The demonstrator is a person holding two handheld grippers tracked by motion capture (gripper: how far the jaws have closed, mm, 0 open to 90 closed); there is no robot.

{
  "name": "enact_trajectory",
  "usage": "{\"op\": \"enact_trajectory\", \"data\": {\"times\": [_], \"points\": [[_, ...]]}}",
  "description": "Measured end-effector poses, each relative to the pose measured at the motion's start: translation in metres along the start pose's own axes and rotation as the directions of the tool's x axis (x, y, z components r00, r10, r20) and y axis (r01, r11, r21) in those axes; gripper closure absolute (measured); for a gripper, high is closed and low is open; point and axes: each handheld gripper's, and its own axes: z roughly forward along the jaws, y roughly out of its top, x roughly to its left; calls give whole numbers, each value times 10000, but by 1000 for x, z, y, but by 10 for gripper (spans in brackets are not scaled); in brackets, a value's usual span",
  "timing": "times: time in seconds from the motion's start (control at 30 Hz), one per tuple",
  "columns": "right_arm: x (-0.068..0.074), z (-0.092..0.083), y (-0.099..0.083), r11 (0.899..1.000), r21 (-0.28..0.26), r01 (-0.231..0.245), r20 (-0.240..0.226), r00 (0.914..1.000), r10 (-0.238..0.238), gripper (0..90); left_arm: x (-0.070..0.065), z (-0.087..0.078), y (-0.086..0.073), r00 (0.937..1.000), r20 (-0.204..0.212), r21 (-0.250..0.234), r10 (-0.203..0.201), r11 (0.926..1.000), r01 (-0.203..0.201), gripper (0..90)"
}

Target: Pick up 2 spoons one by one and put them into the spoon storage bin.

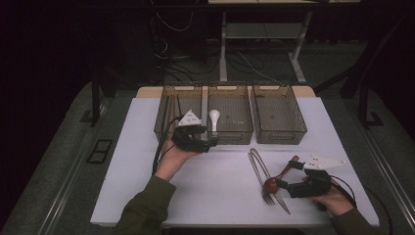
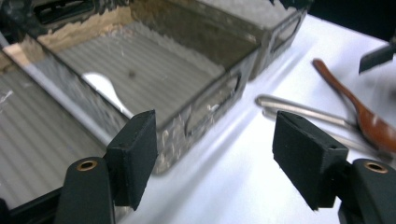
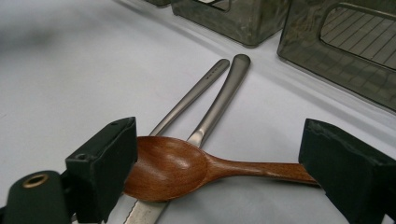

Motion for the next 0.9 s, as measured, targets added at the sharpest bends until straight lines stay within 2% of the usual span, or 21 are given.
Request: {"op": "enact_trajectory", "data": {"times": [0.23, 0.4, 0.53, 0.67, 0.8, 0.87, 0.9], "points": [[0, 1, 2, 9999, 112, -47, -221, 9997, 50, 116, -5, -16, -29, 10000, 28, -136, -19, 9999, 19, 209], [-2, 1, 4, 9990, 365, -244, -438, 9987, 259, 118, -9, -29, -47, 9998, -165, -272, 96, 9996, -100, 142], [-1, 2, 8, 9983, 551, -206, -460, 9987, 231, 116, -13, -37, -63, 9998, -162, -153, 68, 9999, -70, 112], [-1, 2, 10, 9977, 657, -165, -261, 9995, 182, 116, -15, -43, -76, 9997, -225, 27, 118, 9999, -118, 77], [-2, -1, 11, 9980, 624, -105, -595, 9981, 142, 117, -17, -48, -85, 9996, -267, 114, 15, 9999, -12, 23], [-2, -1, 13, 9977, 670, -32, -593, 9982, 72, 118, -18, -51, -90, 9996, -261, 147, -121, 9998, 125, 0], [-3, -1, 14, 9974, 726, 2, -524, 9986, 36, 148, -19, -52, -92, 9994, -278, 201, -199, 9996, 205, 0]]}}
